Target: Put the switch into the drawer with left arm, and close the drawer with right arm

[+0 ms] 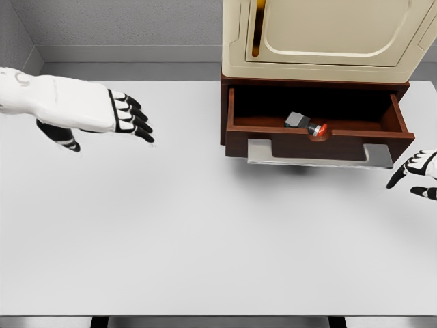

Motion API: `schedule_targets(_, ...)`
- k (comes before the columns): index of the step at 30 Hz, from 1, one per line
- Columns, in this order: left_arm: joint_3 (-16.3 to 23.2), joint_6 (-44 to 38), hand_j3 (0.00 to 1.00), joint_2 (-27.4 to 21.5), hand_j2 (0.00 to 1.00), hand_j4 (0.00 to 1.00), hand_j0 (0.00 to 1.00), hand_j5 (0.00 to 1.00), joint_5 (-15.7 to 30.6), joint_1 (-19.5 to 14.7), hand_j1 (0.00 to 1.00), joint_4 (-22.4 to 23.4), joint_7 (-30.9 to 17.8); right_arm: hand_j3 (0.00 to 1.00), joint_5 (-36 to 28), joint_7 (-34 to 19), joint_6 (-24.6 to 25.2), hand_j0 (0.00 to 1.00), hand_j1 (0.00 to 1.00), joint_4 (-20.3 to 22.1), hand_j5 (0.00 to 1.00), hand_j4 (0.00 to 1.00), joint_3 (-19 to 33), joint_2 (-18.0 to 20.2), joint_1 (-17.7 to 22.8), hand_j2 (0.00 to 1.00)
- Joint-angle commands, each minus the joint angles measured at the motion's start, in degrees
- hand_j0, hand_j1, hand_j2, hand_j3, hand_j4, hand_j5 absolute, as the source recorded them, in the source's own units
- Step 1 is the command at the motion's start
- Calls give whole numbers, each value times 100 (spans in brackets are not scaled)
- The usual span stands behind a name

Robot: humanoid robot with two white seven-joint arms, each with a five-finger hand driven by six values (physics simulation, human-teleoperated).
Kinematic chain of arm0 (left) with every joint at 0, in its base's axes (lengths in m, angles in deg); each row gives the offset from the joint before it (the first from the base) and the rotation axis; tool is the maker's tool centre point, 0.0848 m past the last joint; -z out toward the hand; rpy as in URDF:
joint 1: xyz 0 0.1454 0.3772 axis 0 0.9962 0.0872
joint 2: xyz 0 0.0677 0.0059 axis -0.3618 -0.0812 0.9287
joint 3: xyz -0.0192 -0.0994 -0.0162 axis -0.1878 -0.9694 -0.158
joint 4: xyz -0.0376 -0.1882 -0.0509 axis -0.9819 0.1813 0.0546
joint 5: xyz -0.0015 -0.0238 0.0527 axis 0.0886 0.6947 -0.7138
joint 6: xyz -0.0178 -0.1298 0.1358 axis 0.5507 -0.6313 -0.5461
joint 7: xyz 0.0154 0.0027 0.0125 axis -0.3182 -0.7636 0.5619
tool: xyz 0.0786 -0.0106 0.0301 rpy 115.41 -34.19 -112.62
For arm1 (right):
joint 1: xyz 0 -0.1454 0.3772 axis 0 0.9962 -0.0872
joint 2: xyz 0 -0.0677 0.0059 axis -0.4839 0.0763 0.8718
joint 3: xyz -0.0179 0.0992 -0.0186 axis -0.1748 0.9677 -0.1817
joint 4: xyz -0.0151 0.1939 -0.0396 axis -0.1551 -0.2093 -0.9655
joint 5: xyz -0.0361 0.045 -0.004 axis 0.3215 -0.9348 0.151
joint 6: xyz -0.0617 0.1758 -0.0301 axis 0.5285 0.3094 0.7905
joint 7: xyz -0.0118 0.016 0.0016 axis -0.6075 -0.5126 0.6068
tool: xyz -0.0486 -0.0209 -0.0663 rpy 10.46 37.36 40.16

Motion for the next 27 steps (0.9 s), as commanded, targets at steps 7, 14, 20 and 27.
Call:
schedule_targets(7, 13, -14, 100, -24, 100, 100, 100, 100, -114, -44, 100, 11, 2, 57, -52, 2, 16, 57, 57, 2, 57, 57, -219, 121, -88, 57)
schedule_targets(14, 13, -14, 100, -33, 100, 100, 100, 100, -122, -44, 100, 20, 2, 57, -52, 2, 16, 57, 57, 10, 57, 57, -659, 270, -413, 57)
schedule_targets(20, 13, -14, 100, -33, 100, 100, 100, 100, -122, -44, 100, 11, 2, 57, -52, 2, 16, 57, 57, 2, 57, 57, -967, 288, -615, 57)
schedule_targets(27, 21, -14, 100, -33, 100, 100, 100, 100, -122, -44, 100, 11, 2, 60, -61, 2, 16, 60, 60, -7, 60, 60, -984, 279, -782, 60)
